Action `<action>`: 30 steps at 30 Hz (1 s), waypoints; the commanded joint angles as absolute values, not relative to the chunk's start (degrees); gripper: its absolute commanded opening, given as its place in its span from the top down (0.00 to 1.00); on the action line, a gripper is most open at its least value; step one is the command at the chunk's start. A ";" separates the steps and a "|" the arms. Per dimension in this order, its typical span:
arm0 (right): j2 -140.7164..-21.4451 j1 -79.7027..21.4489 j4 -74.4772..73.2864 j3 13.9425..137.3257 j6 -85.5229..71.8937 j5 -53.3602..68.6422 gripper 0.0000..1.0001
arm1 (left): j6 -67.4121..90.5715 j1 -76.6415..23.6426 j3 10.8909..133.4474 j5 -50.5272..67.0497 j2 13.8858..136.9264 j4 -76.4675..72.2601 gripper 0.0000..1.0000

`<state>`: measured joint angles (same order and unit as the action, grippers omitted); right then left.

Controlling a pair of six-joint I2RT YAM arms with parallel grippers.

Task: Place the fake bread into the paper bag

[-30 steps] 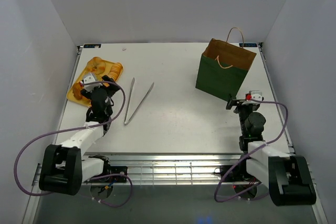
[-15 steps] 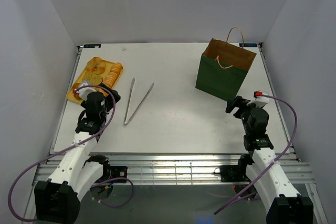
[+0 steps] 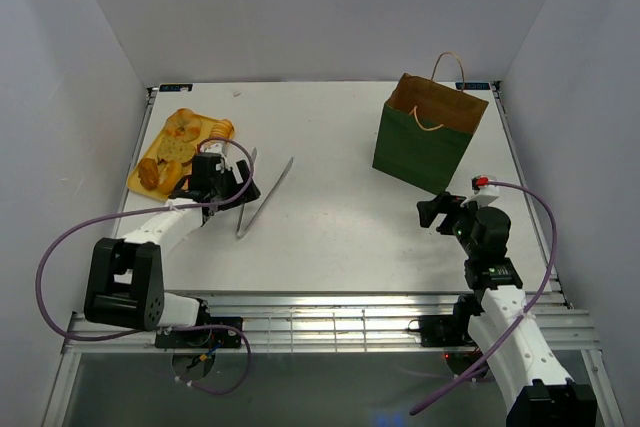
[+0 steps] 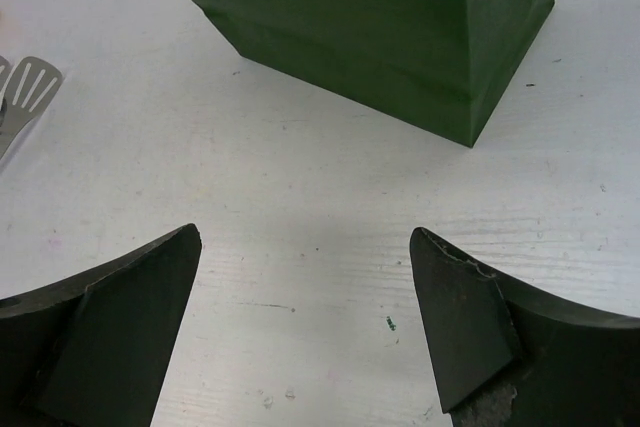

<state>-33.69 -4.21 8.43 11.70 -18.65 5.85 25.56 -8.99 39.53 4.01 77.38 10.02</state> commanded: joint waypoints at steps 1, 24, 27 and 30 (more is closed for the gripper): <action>-32.35 -4.22 8.18 13.62 -17.93 7.91 0.09 | 19.70 -9.93 42.45 7.73 78.48 8.26 0.02; -25.58 -4.22 0.97 18.45 -15.65 6.59 0.09 | 15.03 -21.80 47.28 -8.88 94.74 10.80 0.15; -25.49 -4.22 0.09 19.07 -15.64 6.33 0.09 | 15.82 -21.97 47.37 -9.49 95.01 11.42 0.27; -25.40 -4.22 -1.92 20.47 -15.64 5.98 0.09 | 16.08 -21.97 46.93 -10.02 93.09 11.86 0.31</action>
<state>-25.93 -4.21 -0.47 16.86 -16.38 6.87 15.11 -21.78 47.64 -9.15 93.67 8.60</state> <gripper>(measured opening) 0.911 0.707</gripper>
